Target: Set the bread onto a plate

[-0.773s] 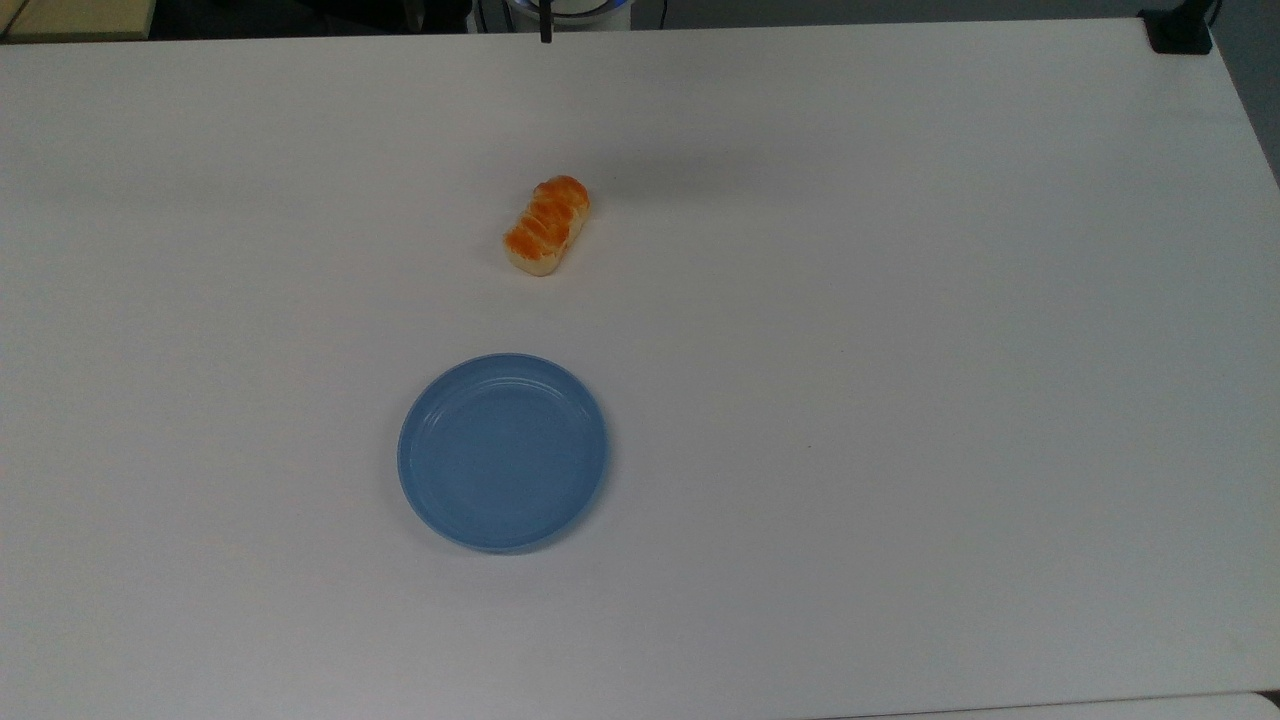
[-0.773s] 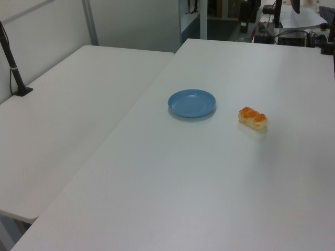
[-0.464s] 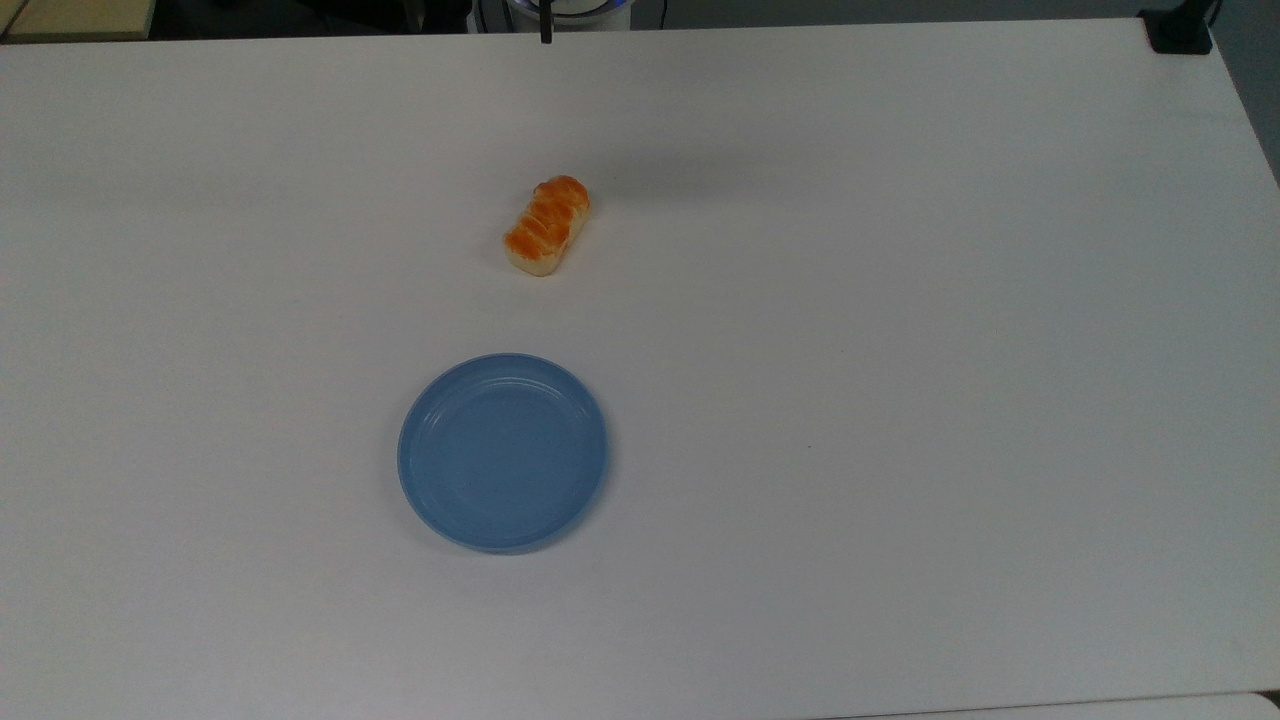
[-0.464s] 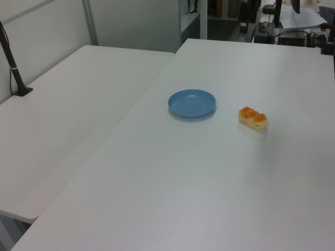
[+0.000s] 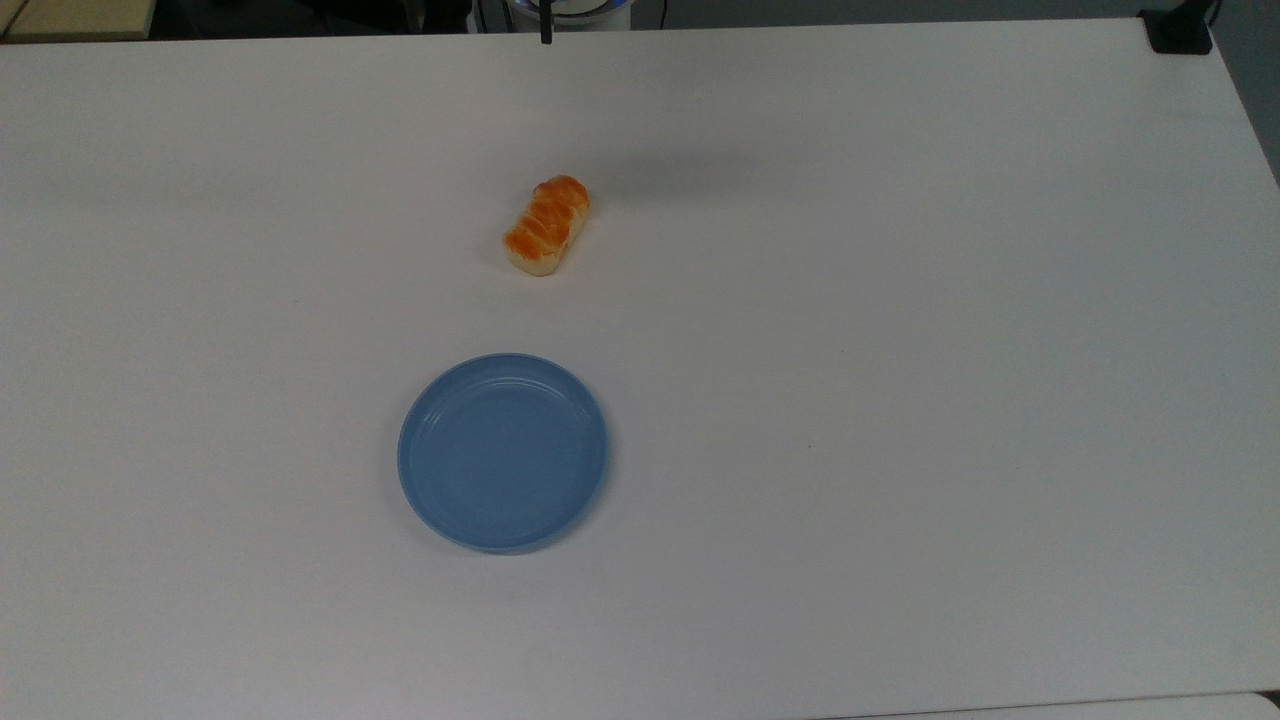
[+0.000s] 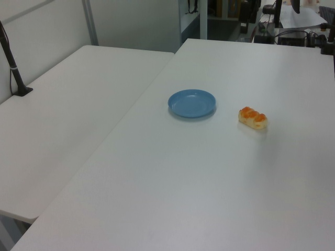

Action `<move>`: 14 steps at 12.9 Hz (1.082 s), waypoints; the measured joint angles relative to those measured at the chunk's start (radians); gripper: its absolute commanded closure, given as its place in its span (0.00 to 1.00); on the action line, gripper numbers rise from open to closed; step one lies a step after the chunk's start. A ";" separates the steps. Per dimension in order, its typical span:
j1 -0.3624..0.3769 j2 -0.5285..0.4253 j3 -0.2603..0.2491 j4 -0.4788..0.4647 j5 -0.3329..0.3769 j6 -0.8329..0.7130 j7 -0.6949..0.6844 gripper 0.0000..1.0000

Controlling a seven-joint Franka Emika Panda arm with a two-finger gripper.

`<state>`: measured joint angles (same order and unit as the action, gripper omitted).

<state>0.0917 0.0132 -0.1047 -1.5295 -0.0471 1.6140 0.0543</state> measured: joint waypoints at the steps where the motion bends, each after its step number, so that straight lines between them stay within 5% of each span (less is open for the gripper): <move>1: 0.000 0.000 0.000 -0.001 0.000 0.000 0.000 0.00; 14: 0.000 0.001 0.002 -0.029 0.006 0.000 0.002 0.00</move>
<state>0.0918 0.0137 -0.1024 -1.5590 -0.0412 1.6140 0.0558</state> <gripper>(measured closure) 0.000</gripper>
